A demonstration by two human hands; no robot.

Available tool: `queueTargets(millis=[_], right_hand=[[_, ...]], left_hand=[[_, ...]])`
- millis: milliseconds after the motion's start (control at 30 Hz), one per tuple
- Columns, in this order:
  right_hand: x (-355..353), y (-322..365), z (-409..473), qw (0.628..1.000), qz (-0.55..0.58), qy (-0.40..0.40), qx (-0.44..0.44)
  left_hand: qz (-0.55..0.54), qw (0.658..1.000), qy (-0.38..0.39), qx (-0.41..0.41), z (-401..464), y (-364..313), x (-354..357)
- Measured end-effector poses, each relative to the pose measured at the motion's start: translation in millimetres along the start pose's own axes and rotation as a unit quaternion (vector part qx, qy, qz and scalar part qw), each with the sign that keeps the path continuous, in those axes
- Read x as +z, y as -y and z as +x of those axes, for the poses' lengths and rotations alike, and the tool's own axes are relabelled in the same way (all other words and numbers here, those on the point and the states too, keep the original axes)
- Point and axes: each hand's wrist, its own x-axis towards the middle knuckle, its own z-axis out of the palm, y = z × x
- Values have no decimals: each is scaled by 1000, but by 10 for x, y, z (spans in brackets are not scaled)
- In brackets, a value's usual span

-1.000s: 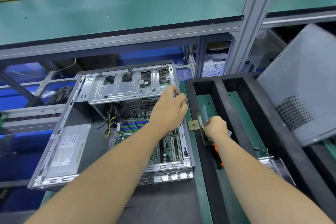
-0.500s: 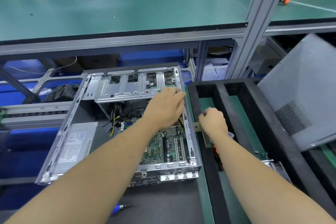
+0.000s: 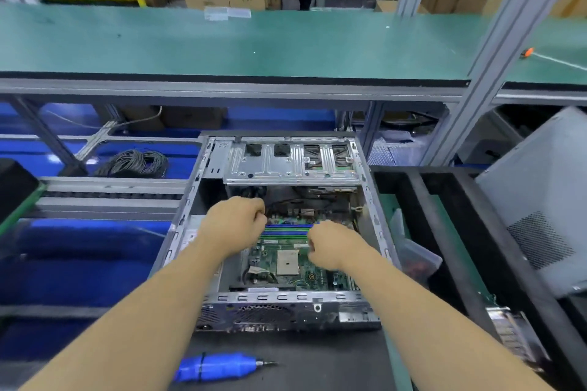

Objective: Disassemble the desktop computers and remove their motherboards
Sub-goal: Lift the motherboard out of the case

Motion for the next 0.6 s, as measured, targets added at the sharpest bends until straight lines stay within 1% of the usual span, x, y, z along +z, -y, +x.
queueTargets(millis=[67,133,233,367,467,600], right_hand=[[157,-122,20,998,-1,29,58],[228,-194,27,992,-7,68,104],[291,-223,43,976,-52,132,168],[363,-277,69,958,-71,198,196],[366,-296,71,952,-37,232,198],[359,-282,82,950,16,207,234]], left_hand=[[-35,999,-4,-5,28,5,13],[-28,999,15,5,71,-4,18],[-25,999,24,9,105,9,53],[-40,999,11,-1,93,11,60],[-44,999,3,6,88,10,63],[-49,999,1,5,84,7,61]])
